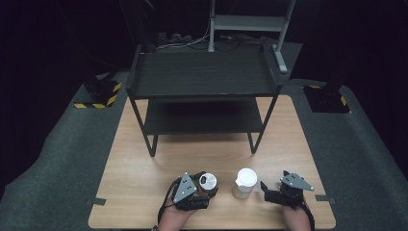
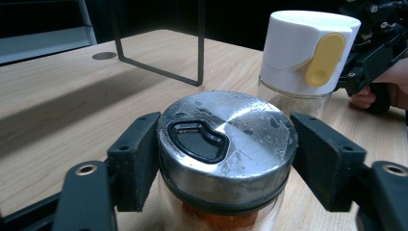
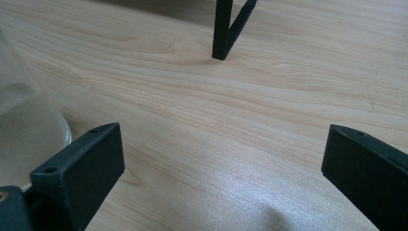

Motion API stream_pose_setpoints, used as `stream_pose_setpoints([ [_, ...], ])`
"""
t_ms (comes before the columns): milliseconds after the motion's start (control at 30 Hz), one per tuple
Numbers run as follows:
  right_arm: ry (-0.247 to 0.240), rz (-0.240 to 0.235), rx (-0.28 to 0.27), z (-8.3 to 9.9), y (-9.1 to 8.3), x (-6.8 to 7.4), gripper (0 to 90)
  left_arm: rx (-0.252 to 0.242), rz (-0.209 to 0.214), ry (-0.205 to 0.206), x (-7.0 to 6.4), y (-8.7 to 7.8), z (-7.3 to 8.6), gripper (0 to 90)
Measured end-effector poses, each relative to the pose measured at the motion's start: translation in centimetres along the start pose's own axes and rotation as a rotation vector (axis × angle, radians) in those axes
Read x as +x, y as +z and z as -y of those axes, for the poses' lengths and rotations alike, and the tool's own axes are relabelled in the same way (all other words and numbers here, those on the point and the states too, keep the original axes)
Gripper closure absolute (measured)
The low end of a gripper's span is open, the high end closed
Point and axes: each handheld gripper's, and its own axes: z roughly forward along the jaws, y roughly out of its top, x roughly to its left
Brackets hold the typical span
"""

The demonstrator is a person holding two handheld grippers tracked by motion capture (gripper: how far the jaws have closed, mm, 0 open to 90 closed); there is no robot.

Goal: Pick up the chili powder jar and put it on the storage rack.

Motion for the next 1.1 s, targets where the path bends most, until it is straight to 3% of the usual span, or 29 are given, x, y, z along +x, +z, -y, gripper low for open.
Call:
stream_pose_setpoints([
  [667,0.009,-0.003,-0.002,0.0,0.0,-0.1,0.1,-0.032,-0.015,-0.024,0.0,-0.6,0.3,34.8],
  [1100,0.01,-0.004,0.003,0.0,0.0,-0.1,0.1,-0.051,-0.042,-0.018,-0.2,-2.6,-1.4,34.8],
])
